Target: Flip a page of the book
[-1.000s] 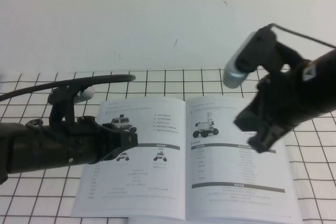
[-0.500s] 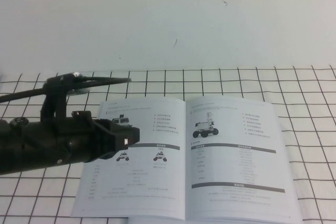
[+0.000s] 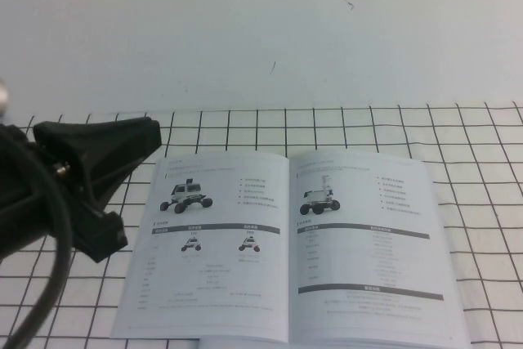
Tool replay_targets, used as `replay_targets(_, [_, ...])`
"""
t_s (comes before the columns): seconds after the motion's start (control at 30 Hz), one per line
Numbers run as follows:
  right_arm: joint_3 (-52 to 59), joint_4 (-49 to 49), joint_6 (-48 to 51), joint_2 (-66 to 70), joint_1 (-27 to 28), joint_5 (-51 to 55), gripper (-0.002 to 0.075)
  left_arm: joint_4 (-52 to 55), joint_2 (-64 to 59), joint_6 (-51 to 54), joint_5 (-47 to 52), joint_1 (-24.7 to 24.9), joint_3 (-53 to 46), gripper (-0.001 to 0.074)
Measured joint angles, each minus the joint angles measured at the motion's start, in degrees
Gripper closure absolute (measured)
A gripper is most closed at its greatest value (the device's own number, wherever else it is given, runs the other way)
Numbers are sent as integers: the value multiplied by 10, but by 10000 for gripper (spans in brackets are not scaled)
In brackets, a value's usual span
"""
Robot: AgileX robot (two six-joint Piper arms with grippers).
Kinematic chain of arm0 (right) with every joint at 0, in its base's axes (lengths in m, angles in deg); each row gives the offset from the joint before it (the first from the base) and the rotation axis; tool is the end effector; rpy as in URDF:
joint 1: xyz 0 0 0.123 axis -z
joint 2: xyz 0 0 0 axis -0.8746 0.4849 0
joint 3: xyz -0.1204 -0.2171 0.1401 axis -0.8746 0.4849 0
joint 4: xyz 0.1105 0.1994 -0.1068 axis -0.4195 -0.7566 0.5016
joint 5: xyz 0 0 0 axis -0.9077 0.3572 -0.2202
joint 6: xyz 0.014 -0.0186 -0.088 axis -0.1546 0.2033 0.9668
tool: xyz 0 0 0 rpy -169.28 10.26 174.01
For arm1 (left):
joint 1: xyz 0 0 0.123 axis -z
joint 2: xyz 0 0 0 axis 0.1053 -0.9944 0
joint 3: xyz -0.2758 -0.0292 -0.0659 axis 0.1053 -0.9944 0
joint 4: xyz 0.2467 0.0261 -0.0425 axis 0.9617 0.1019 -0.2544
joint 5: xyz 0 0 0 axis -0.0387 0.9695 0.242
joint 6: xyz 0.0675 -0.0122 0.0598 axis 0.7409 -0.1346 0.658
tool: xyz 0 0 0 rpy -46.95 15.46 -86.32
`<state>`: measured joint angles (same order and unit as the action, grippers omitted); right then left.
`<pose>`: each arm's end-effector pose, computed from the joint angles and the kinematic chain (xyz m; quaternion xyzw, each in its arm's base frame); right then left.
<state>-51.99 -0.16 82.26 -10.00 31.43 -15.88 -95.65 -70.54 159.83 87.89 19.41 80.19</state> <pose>0.0239 -0.0068 0.3413 -0.2651 0.7623 -0.0147 0.5902 0.1598 -0.0843 0.3482 0.1984 0.7331 -0.3075 0.5733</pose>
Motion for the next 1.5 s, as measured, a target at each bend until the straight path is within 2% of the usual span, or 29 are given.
replay_targets(0.17, [97,-23,-27,-67,0,-58,727,0,50,24,-11,0,-1,737])
replay_targets(0.37, [153,-44,-28,-80,0,-64,727,0,98,102,-12,0,-4,737])
replay_targets(1.5, [156,-49,-30,-80,0,-75,728,11,109,130,16,0,-4,737])
